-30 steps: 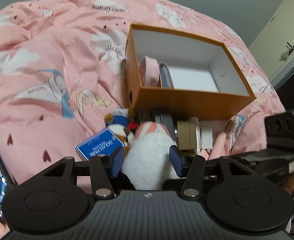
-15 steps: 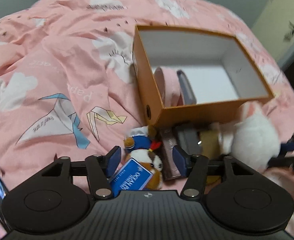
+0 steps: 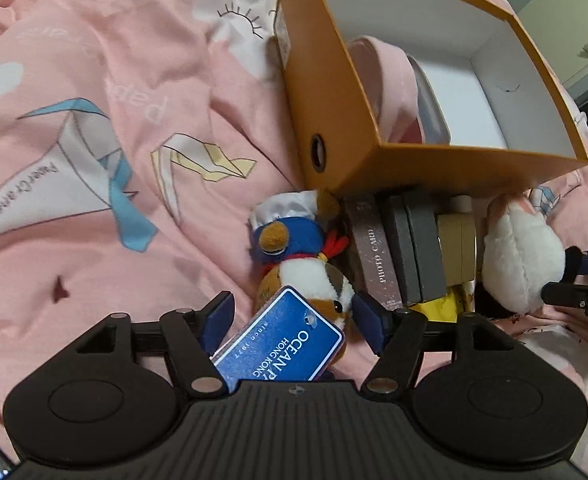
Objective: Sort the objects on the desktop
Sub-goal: 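Withdraw both tools from the box back toward the remaining items, then grasp the grey small box with the right tool while the left tool reaches the mauve box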
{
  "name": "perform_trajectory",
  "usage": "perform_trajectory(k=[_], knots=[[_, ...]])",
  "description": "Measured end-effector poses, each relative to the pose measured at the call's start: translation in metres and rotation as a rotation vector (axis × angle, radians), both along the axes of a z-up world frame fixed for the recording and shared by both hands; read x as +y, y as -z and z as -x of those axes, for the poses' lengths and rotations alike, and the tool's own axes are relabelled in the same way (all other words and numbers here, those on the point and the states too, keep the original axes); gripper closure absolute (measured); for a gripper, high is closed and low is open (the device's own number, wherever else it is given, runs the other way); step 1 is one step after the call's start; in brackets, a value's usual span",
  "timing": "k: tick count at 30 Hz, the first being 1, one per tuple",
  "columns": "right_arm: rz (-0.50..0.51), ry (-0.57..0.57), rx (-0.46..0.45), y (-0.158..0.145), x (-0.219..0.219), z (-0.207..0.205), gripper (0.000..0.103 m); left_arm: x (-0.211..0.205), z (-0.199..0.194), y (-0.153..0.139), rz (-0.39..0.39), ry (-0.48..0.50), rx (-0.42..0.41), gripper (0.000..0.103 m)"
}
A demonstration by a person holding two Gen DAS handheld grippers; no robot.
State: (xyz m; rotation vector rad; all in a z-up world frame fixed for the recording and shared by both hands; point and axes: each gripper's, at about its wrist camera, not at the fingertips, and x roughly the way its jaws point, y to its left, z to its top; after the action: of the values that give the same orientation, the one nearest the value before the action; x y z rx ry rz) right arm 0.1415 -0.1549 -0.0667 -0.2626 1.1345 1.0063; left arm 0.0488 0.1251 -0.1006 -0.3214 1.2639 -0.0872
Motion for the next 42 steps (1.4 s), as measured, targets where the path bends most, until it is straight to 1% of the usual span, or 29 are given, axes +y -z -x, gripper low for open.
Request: perform_trajectory(k=[1, 3, 5, 7, 10, 13, 15, 18, 21, 23, 26, 29, 30, 31, 32, 34, 35, 36, 37, 39, 40, 42], knots=[[-0.002, 0.019, 0.019, 0.003, 0.0, -0.002, 0.035, -0.002, 0.0, 0.002, -0.005, -0.002, 0.003, 0.026], [-0.003, 0.059, 0.047, 0.01, 0.001, -0.006, 0.033, -0.007, -0.001, 0.005, -0.032, -0.006, 0.0, 0.026], [0.001, 0.091, 0.057, 0.018, 0.001, -0.008, 0.036, -0.014, 0.0, 0.003, -0.07, -0.002, -0.017, 0.026], [-0.011, 0.109, 0.08, 0.021, -0.001, -0.008, 0.044, -0.017, 0.003, -0.003, -0.102, -0.003, -0.047, 0.026], [-0.002, 0.099, 0.03, 0.009, -0.004, -0.004, 0.046, -0.017, 0.011, -0.017, -0.142, -0.032, -0.108, 0.026], [0.007, 0.084, -0.034, -0.012, -0.014, -0.004, 0.046, -0.016, 0.02, -0.033, -0.17, -0.072, -0.184, 0.026], [0.049, 0.086, -0.085, -0.02, -0.021, -0.005, 0.046, -0.019, 0.025, -0.043, -0.181, -0.086, -0.238, 0.026], [0.127, 0.104, -0.154, -0.021, -0.028, -0.009, 0.046, -0.029, 0.032, -0.059, -0.179, -0.078, -0.316, 0.026], [0.154, 0.129, -0.14, -0.014, -0.036, -0.016, 0.046, -0.043, 0.034, -0.07, -0.146, -0.029, -0.354, 0.026], [0.184, 0.13, -0.147, -0.006, -0.038, -0.018, 0.045, -0.051, 0.036, -0.071, -0.125, 0.001, -0.354, 0.027], [0.238, 0.13, -0.145, 0.009, -0.035, -0.016, 0.041, -0.061, 0.034, -0.062, -0.115, 0.028, -0.327, 0.029], [0.201, 0.11, -0.19, -0.006, -0.033, -0.006, 0.039, -0.066, 0.03, -0.051, -0.131, 0.029, -0.284, 0.031], [0.184, 0.116, -0.205, -0.013, -0.034, -0.004, 0.036, -0.067, 0.03, -0.048, -0.134, 0.03, -0.276, 0.031], [0.164, 0.127, -0.232, -0.023, -0.033, -0.002, 0.033, -0.068, 0.029, -0.045, -0.14, 0.031, -0.266, 0.033], [0.139, 0.132, -0.253, -0.032, -0.033, 0.0, 0.033, -0.069, 0.029, -0.042, -0.145, 0.035, -0.261, 0.035], [0.074, 0.125, -0.27, -0.047, -0.03, 0.005, 0.036, -0.073, 0.029, -0.036, -0.146, 0.049, -0.252, 0.038], [0.033, 0.115, -0.266, -0.053, -0.026, 0.008, 0.037, -0.074, 0.028, -0.033, -0.148, 0.053, -0.245, 0.042], [0.001, 0.099, -0.259, -0.057, -0.022, 0.012, 0.04, -0.076, 0.027, -0.03, -0.156, 0.061, -0.238, 0.043], [-0.029, 0.073, -0.248, -0.058, -0.015, 0.015, 0.044, -0.078, 0.026, -0.027, -0.166, 0.07, -0.233, 0.044], [-0.072, 0.017, -0.221, -0.055, 0.0, 0.025, 0.048, -0.083, 0.027, -0.024, -0.185, 0.092, -0.228, 0.044], [-0.081, -0.012, -0.201, -0.05, 0.009, 0.03, 0.052, -0.087, 0.029, -0.022, -0.2, 0.106, -0.225, 0.044], [-0.083, -0.069, -0.16, -0.035, 0.028, 0.041, 0.055, -0.093, 0.031, -0.017, -0.238, 0.128, -0.217, 0.044]])
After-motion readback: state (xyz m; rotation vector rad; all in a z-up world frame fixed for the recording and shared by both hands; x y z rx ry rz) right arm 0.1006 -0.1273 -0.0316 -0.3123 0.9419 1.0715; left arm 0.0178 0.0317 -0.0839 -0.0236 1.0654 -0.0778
